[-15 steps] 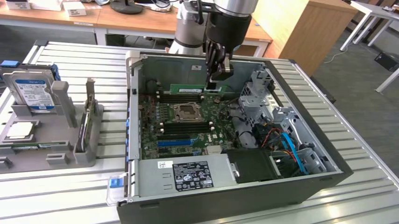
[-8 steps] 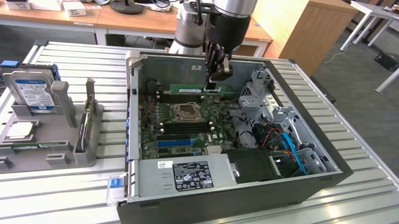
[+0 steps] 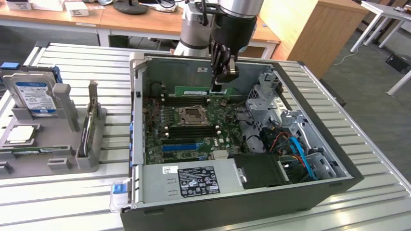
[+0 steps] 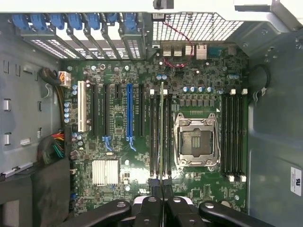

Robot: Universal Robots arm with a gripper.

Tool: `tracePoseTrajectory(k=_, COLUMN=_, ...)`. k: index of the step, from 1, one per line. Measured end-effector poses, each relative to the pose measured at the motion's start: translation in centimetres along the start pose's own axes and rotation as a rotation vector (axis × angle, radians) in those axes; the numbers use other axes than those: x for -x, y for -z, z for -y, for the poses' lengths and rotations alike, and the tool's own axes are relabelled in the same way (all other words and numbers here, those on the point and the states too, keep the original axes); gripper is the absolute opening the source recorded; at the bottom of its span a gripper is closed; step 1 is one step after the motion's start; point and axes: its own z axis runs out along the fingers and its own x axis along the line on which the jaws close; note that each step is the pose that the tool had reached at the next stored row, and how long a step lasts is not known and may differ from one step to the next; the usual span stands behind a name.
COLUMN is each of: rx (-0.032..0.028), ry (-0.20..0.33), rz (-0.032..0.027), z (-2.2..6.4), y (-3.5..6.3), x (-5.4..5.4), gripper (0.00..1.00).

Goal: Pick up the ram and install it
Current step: 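Pick up the ram and move it above insertion slot, then insert the ram into the slot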

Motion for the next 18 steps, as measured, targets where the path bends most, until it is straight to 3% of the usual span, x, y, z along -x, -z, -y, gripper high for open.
tracePoseTrajectory(k=6, rx=-0.0017, ry=0.0, rz=-0.0001, z=-0.01, y=-0.64, x=0.0, gripper=0.12)
tracePoseTrajectory(k=18, rx=-0.0017, ry=0.0, rz=-0.0002, z=-0.01, y=-0.66, x=0.0, gripper=0.12)
